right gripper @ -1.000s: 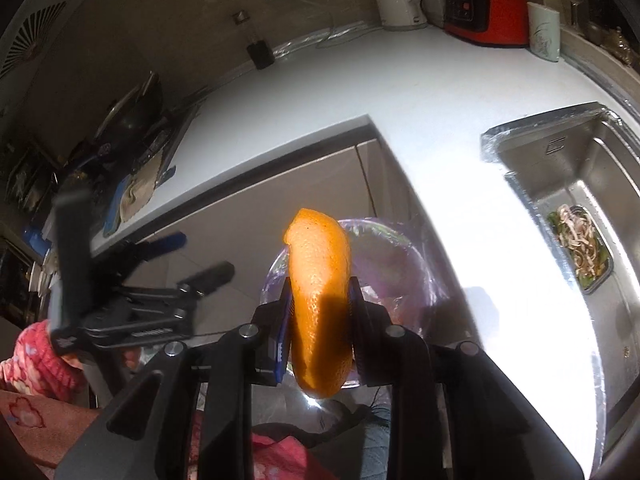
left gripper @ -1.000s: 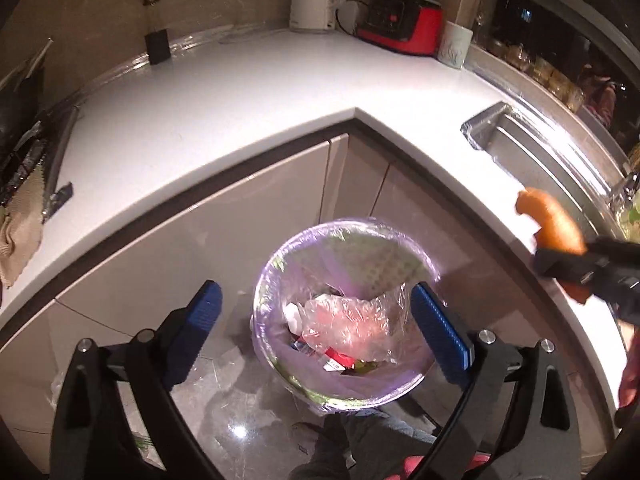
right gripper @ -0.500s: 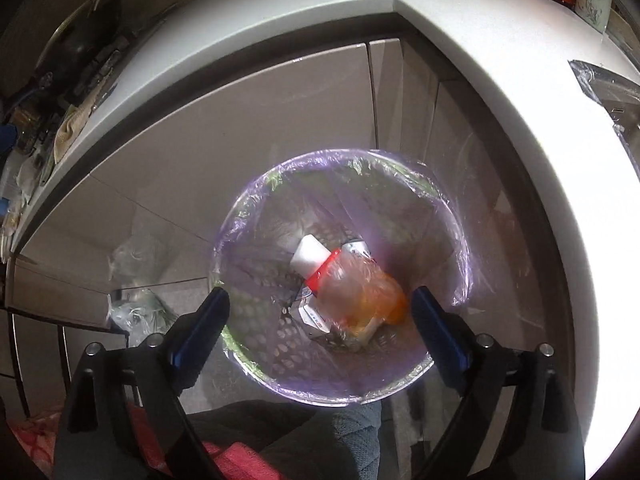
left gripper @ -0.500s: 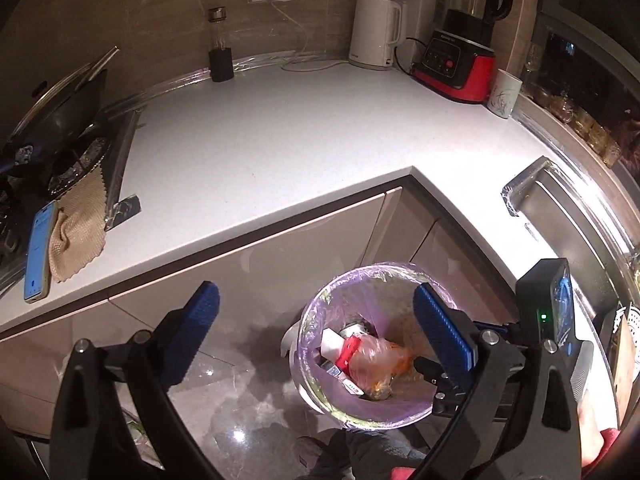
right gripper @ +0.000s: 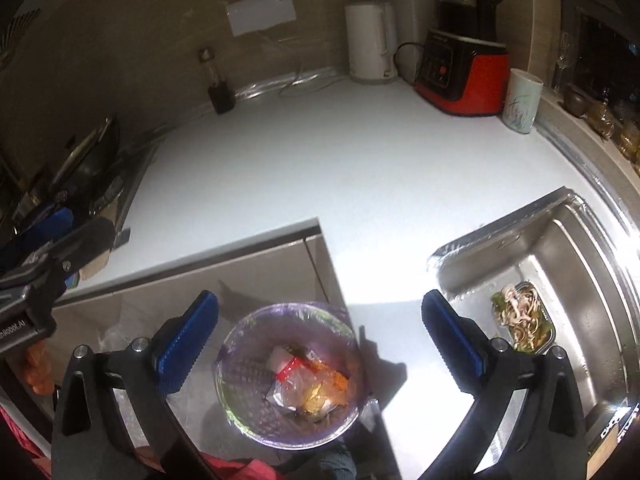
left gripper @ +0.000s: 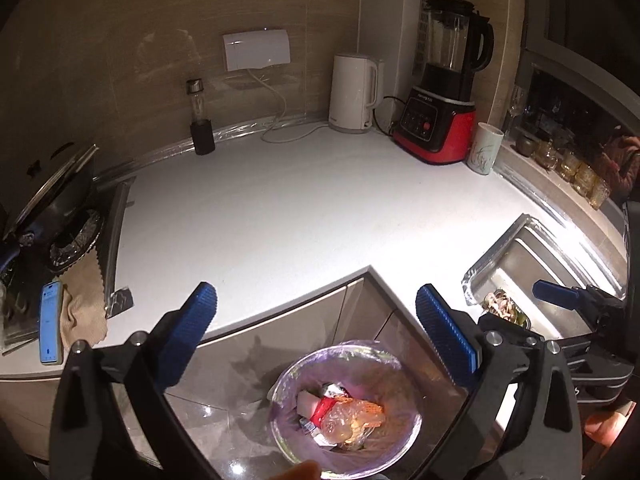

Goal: Collect trash

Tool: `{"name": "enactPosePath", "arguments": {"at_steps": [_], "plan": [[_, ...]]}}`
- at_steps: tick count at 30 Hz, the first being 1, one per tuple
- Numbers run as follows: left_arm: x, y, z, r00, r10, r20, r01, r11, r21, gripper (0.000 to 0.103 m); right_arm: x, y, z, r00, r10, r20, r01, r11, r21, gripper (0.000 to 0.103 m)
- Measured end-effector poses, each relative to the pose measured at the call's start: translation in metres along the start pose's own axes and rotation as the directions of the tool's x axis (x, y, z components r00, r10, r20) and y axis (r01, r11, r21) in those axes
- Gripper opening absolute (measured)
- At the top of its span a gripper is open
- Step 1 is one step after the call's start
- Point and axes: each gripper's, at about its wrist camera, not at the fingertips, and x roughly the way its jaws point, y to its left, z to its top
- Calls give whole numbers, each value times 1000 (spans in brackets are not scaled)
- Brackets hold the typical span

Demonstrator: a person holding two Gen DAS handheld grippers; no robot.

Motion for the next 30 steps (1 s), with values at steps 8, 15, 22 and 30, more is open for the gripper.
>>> {"name": "enactPosePath", "arguments": {"at_steps": [8,15,22,30], "plan": [[7,-36,62,996,18,84,-15,999,-29,95,-21,-38,66,994,-24,108,22,999,25,101],[35,-61,96,994,48,101,-44,998,-40,95,-9,-65,103,991,-21,135,19,1000,16,101],[79,-75,111,995,70,69,-67,997,-43,95,22,-91,125,994,-4,112,1,1000,23,101],[117,-85,131,992,99,75,-95,994,-61,95,50,-107,150,994,-11,110,12,1000,-3,101]]}}
